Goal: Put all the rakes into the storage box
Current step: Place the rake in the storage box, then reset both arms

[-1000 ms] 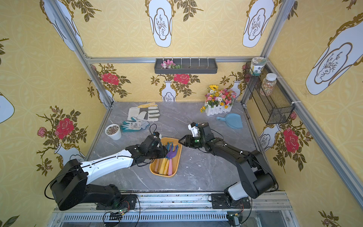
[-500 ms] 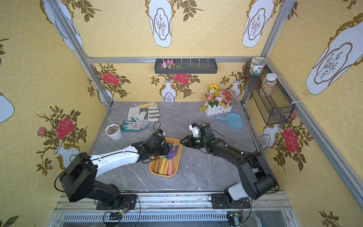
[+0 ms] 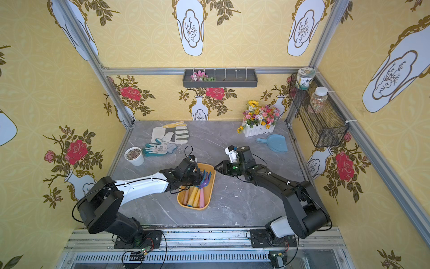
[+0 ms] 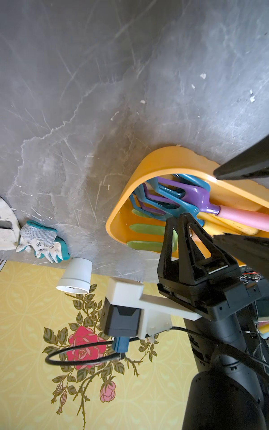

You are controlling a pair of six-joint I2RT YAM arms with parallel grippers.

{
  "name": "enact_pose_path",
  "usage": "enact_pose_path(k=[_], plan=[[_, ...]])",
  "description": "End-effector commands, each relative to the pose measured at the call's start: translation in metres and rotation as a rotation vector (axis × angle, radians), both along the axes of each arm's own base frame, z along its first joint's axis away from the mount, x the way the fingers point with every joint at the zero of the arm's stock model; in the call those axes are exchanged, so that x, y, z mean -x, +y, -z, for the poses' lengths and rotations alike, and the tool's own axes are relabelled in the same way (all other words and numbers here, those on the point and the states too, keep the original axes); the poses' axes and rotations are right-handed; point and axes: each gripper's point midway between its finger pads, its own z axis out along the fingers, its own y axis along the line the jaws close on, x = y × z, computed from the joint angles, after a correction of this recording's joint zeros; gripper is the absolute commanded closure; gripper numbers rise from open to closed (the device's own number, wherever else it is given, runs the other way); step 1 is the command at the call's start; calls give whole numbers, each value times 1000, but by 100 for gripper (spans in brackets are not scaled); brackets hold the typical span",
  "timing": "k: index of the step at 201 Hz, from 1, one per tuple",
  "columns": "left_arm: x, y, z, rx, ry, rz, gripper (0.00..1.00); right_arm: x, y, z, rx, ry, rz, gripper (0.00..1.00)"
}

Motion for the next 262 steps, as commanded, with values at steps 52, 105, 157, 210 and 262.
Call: enact_pose_path(k=[52, 105, 157, 210, 262], plan=[[-36, -21, -88, 108, -230, -3, 59, -4, -3, -5, -2, -31, 21, 56], [-70, -7, -108, 10, -359, -126, 0, -17, -51, 12, 269, -45, 196, 50], [-100, 56, -143, -214, -603, -339, 0, -36, -147, -2, 704, -142, 394, 41], [-114, 212, -153, -364, -645, -698, 0, -44, -223, -10, 772, -139, 679, 36], [-88, 318, -105, -507, -684, -898, 0, -46, -251, -27, 742, -555, 874, 3]])
